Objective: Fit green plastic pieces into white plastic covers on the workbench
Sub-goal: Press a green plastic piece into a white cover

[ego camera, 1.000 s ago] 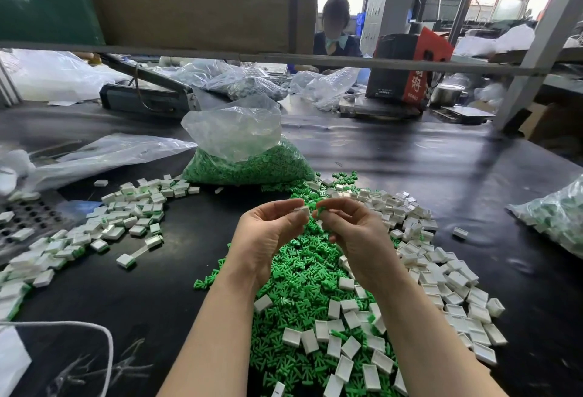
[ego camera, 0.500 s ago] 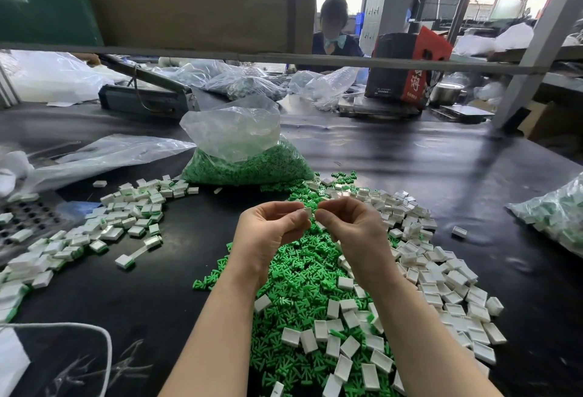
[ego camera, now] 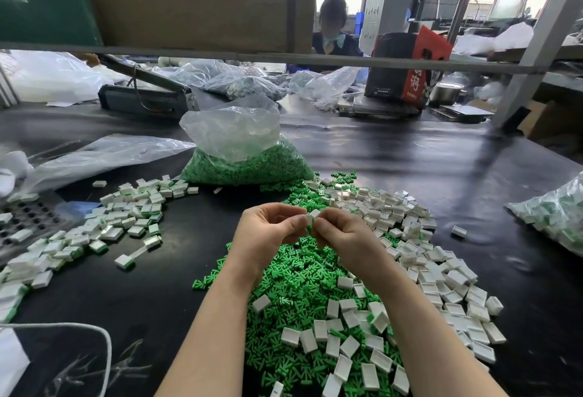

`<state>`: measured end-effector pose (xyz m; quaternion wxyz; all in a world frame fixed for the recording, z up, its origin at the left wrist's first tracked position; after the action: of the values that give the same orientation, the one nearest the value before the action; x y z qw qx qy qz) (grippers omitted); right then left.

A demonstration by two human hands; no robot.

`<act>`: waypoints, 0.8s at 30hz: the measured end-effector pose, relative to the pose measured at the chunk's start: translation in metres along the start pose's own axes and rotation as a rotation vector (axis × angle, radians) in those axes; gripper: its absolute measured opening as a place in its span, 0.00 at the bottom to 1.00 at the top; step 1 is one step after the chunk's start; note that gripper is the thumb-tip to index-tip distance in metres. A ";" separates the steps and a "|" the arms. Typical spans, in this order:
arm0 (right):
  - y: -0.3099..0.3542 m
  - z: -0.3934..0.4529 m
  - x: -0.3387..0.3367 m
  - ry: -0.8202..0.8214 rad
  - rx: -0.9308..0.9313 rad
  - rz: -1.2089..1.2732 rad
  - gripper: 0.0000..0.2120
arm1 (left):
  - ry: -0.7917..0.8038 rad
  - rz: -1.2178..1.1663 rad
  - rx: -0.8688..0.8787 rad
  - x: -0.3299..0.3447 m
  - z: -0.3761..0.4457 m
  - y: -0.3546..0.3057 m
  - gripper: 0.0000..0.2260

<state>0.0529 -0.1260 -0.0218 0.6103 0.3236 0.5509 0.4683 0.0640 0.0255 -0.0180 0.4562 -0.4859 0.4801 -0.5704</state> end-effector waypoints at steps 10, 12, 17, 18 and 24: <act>-0.003 0.000 0.003 0.096 0.020 0.021 0.15 | 0.223 0.328 -0.008 0.004 0.001 0.006 0.08; -0.004 0.000 0.003 0.112 0.042 0.018 0.15 | 0.237 0.336 -0.005 0.005 0.001 0.007 0.09; 0.000 -0.003 0.001 0.124 0.043 0.036 0.16 | 0.242 0.378 0.026 0.006 0.002 0.008 0.10; 0.001 -0.003 0.001 0.126 0.037 0.031 0.16 | 0.243 0.390 0.035 0.006 0.002 0.008 0.10; 0.007 -0.005 0.000 0.130 -0.016 -0.056 0.16 | 0.246 0.426 0.082 0.004 0.002 0.006 0.08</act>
<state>0.0463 -0.1242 -0.0162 0.5886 0.2722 0.5944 0.4756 0.0661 0.0206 -0.0231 0.5235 -0.2817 0.6003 -0.5351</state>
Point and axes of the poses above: each hand's wrist, its own z-axis towards the middle knuckle, its own x-axis out of the palm, y = z × x, the point moved 4 cm from there along z, towards the middle knuckle
